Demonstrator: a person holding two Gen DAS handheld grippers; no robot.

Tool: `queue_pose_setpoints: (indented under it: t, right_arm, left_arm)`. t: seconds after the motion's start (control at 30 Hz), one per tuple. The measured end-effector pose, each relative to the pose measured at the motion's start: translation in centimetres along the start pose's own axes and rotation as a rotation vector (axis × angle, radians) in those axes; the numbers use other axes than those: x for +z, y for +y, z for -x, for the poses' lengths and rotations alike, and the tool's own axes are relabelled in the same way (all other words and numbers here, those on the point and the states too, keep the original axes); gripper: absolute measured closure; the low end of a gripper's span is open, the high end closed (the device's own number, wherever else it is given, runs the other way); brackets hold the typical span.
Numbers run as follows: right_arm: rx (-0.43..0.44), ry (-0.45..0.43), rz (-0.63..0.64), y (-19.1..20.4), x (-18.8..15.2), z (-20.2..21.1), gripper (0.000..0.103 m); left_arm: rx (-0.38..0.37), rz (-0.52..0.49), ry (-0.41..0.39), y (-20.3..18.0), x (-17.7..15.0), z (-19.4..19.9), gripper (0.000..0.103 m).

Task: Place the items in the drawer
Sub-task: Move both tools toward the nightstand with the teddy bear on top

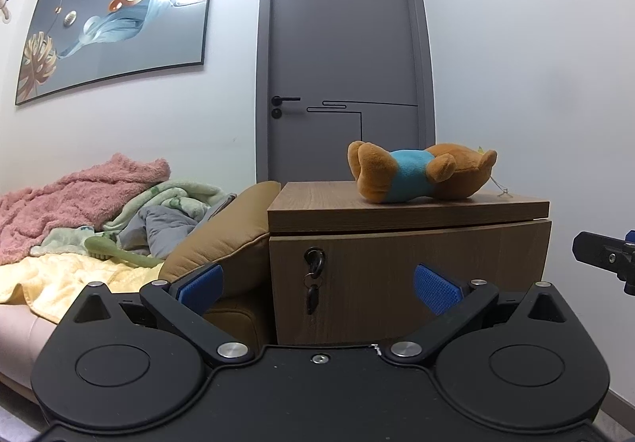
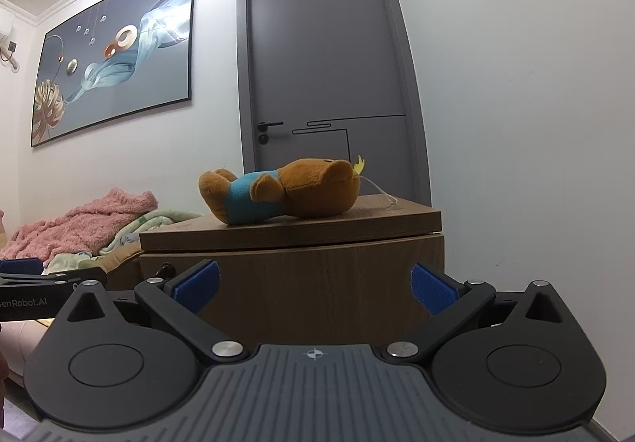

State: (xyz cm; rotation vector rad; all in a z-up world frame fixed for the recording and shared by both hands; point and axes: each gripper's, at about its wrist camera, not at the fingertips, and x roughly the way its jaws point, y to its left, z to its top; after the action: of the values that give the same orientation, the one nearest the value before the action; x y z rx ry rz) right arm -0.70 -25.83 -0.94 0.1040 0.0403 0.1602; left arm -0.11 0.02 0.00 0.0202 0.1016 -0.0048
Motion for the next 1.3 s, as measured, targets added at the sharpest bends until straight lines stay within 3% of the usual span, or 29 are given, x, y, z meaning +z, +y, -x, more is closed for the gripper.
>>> queue_pose_setpoints:
  t: [1.3]
  right_arm:
    - [-0.022,-0.029,-0.052,-1.3,-0.7,1.3,0.000]
  left_arm:
    - [-0.041,-0.013,0.020,-1.2,0.0,0.6,0.001]
